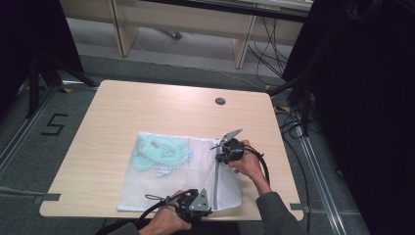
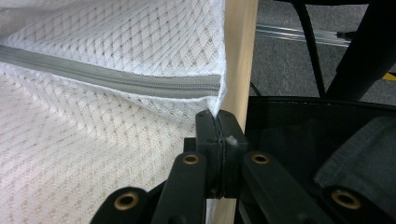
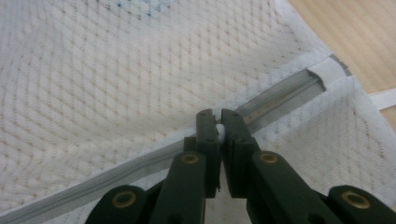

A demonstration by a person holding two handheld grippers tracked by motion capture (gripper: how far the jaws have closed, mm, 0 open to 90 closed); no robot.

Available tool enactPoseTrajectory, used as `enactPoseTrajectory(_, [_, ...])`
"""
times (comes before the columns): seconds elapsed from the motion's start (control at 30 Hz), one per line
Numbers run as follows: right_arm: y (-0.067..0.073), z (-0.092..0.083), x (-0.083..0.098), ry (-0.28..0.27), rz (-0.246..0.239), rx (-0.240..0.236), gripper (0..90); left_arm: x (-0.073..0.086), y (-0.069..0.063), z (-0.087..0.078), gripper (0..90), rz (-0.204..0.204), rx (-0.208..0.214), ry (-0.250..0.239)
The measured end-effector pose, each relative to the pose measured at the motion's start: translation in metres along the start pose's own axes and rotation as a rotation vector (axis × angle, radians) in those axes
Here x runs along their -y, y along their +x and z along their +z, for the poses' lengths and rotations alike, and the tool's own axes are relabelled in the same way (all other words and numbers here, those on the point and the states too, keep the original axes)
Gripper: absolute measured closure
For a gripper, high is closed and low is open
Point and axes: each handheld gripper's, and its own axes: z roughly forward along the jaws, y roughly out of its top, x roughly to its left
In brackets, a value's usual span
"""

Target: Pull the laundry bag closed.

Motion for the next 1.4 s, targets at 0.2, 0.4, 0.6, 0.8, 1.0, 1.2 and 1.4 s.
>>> enactPoseTrajectory(0.2, [-0.005, 0.003, -0.005, 0.0, 0.009, 0.007, 86.6, 0.0, 0.001, 0.0, 89.1, 0.002, 0.008, 0.006])
enactPoseTrajectory(0.4, [-0.005, 0.004, -0.007, -0.002, 0.018, 0.012, 86.7, 0.0, 0.0, 0.0, 89.1, 0.006, 0.003, 0.005])
enactPoseTrajectory(0.6, [-0.011, 0.006, -0.01, -0.007, 0.013, 0.031, 86.7, 0.001, 0.001, 0.0, 89.2, -0.001, 0.007, 0.005])
enactPoseTrajectory(0.8, [-0.015, 0.01, -0.014, -0.01, 0.006, 0.027, 86.7, 0.002, 0.003, -0.001, 89.2, -0.004, -0.002, 0.002])
enactPoseTrajectory(1.0, [-0.02, 0.009, -0.014, -0.026, 0.023, 0.022, 86.7, 0.002, 0.001, 0.0, 89.2, -0.009, 0.004, 0.001])
enactPoseTrajectory(1.2, [-0.021, 0.01, -0.019, -0.04, 0.024, 0.041, 86.7, 0.002, 0.001, -0.001, 89.3, -0.043, 0.023, -0.017])
enactPoseTrajectory(1.4, [-0.025, 0.012, -0.02, -0.044, 0.015, 0.043, 86.7, 0.003, 0.001, -0.001, 89.2, -0.067, 0.027, -0.023])
